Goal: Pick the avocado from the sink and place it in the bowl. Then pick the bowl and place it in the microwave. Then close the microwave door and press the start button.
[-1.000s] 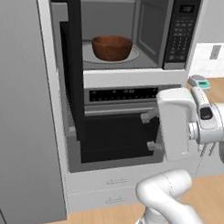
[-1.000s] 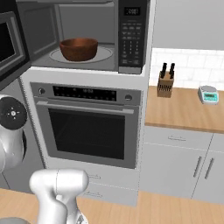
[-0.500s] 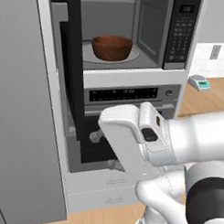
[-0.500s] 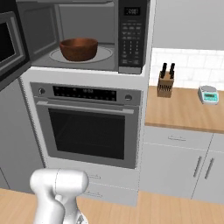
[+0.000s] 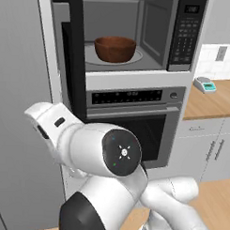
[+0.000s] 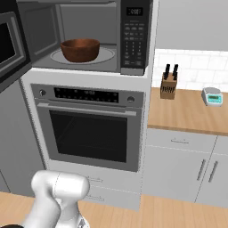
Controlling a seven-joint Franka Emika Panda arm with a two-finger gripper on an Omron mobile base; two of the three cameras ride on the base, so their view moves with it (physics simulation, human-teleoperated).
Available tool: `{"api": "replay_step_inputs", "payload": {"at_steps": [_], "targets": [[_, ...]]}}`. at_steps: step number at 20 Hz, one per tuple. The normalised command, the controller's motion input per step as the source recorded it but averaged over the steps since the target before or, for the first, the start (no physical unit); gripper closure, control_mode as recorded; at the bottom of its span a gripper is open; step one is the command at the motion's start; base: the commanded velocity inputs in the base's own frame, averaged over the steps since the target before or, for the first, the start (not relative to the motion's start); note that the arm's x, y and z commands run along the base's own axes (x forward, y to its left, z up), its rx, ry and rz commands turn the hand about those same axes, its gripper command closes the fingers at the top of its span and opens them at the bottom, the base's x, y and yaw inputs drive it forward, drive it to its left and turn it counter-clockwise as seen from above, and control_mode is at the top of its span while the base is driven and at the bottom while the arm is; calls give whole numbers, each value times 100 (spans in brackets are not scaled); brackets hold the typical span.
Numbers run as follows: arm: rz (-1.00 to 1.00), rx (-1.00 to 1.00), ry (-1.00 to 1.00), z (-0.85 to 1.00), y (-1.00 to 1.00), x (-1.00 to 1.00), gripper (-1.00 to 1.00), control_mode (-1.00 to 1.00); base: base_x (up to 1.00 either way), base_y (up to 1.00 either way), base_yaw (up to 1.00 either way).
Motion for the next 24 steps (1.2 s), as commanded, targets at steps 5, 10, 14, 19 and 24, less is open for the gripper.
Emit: {"api": "replay_step_inputs", "payload": {"at_steps": [5,10,14,19,24], "targets": [[-61,-9,0,-26,84,100,-100,-100,0,0,0],[-54,-1,0,-18,24,100,-100,-100,0,0,0],[-45,0,0,-11,0,100,-100,-100,0,0,0],[-28,5,-10,9,-70,34,-100,-100,0,0,0],[-10,10,-18,5,-100,0,-100,-100,0,0,0]]}}
